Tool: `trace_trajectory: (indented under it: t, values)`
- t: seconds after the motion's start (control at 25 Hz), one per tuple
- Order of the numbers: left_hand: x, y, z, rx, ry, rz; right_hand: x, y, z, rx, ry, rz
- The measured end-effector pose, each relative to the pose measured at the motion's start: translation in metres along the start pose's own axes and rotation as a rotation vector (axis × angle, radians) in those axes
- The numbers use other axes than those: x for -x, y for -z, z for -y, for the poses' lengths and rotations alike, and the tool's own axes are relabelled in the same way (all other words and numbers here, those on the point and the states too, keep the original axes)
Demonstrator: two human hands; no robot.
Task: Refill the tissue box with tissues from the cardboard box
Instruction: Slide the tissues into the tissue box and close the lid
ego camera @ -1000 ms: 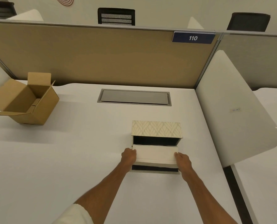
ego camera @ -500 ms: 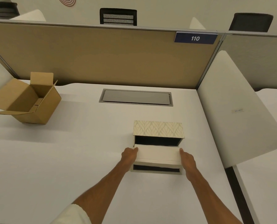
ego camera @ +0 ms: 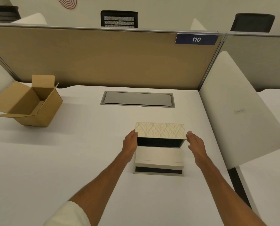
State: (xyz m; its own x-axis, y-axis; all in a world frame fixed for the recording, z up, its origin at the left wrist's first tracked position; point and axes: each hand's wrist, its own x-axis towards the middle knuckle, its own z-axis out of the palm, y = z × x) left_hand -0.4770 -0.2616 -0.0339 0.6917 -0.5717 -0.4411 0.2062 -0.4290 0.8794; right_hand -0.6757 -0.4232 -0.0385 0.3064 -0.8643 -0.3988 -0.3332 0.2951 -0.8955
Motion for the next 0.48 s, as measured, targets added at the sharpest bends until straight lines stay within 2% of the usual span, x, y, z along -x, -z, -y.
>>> trace_trajectory:
  t: [0.08, 0.24, 0.48]
  values:
    - [0.002, -0.002, -0.003, 0.065, 0.009, 0.014, -0.001, -0.001, 0.005, 0.031, 0.025, 0.033]
    - [0.008, 0.001, 0.006, 0.151, 0.042, -0.041, 0.005, 0.002, -0.002, 0.086, 0.072, -0.065]
    - [0.022, -0.002, 0.015, 0.331, 0.305, -0.229, 0.027, 0.006, -0.013, 0.135, 0.046, -0.128]
